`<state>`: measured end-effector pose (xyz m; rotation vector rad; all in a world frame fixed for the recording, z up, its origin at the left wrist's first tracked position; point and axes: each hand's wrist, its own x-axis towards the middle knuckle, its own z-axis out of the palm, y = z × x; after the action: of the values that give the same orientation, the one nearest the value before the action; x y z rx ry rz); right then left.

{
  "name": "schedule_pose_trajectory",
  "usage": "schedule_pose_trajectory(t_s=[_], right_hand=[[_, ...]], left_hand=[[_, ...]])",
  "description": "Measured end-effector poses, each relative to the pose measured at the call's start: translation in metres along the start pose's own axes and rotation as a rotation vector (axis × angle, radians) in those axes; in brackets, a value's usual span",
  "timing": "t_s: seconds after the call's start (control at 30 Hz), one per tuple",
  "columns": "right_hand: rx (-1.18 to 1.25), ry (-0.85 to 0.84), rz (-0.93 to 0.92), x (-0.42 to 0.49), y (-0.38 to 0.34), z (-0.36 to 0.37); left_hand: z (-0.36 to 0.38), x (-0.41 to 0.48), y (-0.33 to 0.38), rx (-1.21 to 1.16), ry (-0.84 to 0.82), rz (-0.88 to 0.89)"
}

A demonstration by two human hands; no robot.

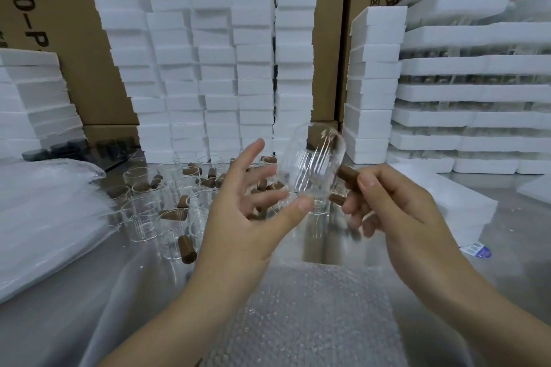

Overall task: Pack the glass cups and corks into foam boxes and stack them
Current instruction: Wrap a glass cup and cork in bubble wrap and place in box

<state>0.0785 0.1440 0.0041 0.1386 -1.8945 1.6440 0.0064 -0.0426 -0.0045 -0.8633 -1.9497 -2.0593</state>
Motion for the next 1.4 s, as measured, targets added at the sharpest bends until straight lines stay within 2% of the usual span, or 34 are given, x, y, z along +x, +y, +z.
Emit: schedule_pose_trajectory(t_s=[0.07,0.13,0.4,0.6,0.73,0.93,1.17,1.3,1.4], right_hand=[[-0.084,-0.002,-0.059,0.002,-0.001,-0.005],[-0.105,-0.004,-0.076,0.003,0.000,-0.007],[-0.100,-0.004,-0.085,0.002,0.003,-0.004],[-0.088,-0.009,-0.115,-0.002,0.005,-0.005],[-0.298,-0.144,-0.036,-0.006,0.013,-0.005],[-0.173,-0.128,-0.116,-0.003,0.012,-0.003],[-0.535,-0.007,-0.342,-0.006,0.003,-0.006],[-0.613,-0.025,-0.409,-0.008,0.002,-0.005],[-0.634,-0.054,-0.464,-0.009,0.001,-0.003]], left_hand=[[-0.004,0.002,0.000,0.248,0.003,0.161],[-0.006,0.001,-0.004,0.364,-0.017,0.237],[-0.009,0.002,-0.009,0.395,-0.046,0.225],[-0.007,0.002,-0.009,0.199,-0.105,0.099],[-0.002,0.004,-0.009,0.038,-0.169,-0.004],[-0.002,0.005,-0.007,-0.084,-0.287,-0.094],[0.000,0.002,-0.013,0.106,-0.105,0.054],[-0.001,-0.002,-0.014,0.230,-0.100,0.150],[-0.003,-0.002,-0.014,0.385,-0.162,0.235]])
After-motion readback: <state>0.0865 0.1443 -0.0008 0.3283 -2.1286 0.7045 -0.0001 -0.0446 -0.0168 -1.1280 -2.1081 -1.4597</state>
